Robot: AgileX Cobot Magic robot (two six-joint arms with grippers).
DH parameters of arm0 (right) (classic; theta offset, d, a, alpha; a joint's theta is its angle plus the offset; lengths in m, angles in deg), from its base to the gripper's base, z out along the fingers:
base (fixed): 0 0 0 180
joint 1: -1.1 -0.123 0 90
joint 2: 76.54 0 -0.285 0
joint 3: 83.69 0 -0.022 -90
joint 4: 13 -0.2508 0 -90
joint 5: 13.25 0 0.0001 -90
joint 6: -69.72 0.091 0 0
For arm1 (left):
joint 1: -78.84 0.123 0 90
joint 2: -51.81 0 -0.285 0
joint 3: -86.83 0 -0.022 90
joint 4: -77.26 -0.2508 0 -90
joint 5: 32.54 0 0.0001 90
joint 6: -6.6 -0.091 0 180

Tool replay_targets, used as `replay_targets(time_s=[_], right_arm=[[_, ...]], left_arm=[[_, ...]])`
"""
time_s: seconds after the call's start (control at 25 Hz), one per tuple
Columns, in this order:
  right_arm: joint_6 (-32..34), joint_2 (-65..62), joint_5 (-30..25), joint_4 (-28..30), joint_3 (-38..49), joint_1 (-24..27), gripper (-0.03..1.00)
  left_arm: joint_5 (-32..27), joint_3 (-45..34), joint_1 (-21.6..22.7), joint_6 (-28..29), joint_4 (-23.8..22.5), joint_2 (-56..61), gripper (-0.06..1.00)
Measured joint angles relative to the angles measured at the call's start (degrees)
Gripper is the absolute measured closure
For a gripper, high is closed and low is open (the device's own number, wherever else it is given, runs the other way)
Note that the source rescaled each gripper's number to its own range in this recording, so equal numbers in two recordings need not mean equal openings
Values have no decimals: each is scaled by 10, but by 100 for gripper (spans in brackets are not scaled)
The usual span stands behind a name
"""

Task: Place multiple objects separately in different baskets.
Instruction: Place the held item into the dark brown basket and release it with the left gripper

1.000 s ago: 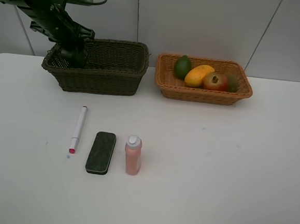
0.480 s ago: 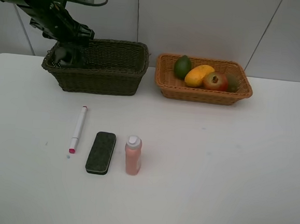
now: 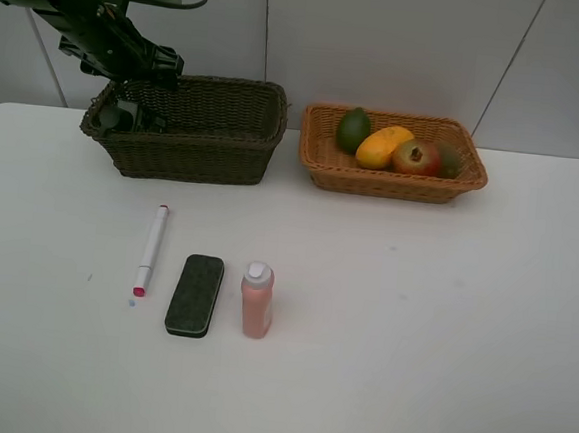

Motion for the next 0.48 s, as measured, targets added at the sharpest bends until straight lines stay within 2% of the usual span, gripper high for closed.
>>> replay_targets(time_s=[0.24, 0.48], right_arm=[[0, 0, 0, 0, 0, 0, -3], [0, 0, 0, 0, 0, 0, -3]], left_arm=[[-9, 0, -1, 0, 10, 4, -6], [-76, 0, -16, 28, 20, 41, -6]])
